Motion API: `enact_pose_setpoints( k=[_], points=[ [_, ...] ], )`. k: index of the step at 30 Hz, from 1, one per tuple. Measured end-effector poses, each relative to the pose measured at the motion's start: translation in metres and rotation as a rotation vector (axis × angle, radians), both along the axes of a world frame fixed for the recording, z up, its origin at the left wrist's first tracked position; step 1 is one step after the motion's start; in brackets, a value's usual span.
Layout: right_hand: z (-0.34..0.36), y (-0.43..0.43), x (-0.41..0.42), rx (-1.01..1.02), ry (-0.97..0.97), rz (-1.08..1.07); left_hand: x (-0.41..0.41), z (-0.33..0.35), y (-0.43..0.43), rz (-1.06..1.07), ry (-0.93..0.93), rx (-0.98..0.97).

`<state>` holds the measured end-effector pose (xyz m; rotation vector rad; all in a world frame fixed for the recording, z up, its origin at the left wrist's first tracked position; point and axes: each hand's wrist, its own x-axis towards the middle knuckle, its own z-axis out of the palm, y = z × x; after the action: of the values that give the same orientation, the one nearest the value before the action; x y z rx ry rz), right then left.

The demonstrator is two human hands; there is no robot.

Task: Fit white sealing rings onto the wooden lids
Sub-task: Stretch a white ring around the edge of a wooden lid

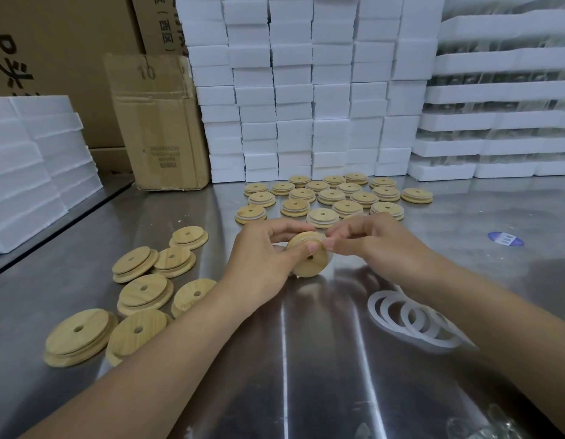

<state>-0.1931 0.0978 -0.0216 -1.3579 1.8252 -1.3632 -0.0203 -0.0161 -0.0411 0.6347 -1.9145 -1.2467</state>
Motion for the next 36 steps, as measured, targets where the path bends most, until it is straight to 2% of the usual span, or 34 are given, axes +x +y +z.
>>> enact_pose_setpoints(
  k=[9, 20, 27, 33, 36],
  points=[
    [0.000, 0.001, 0.009, 0.114, -0.120, -0.041, -0.002, -0.004, 0.004, 0.035, 0.068, 0.118],
    [-0.001, 0.000, 0.009, -0.060, 0.095, -0.084, 0.003, 0.005, 0.005, -0.039, 0.033, 0.124],
    [0.006, 0.005, 0.016, -0.115, 0.295, -0.021, 0.005, 0.005, 0.000, -0.015, 0.017, 0.019],
    [0.005, 0.011, 0.020, -0.071, 0.766, -0.044, 0.005, 0.008, 0.000, -0.025, -0.068, -0.113],
    [0.005, 0.010, 0.017, -0.106, 0.776, -0.039, 0.006, 0.009, -0.001, -0.035, -0.068, -0.136]
  ],
)
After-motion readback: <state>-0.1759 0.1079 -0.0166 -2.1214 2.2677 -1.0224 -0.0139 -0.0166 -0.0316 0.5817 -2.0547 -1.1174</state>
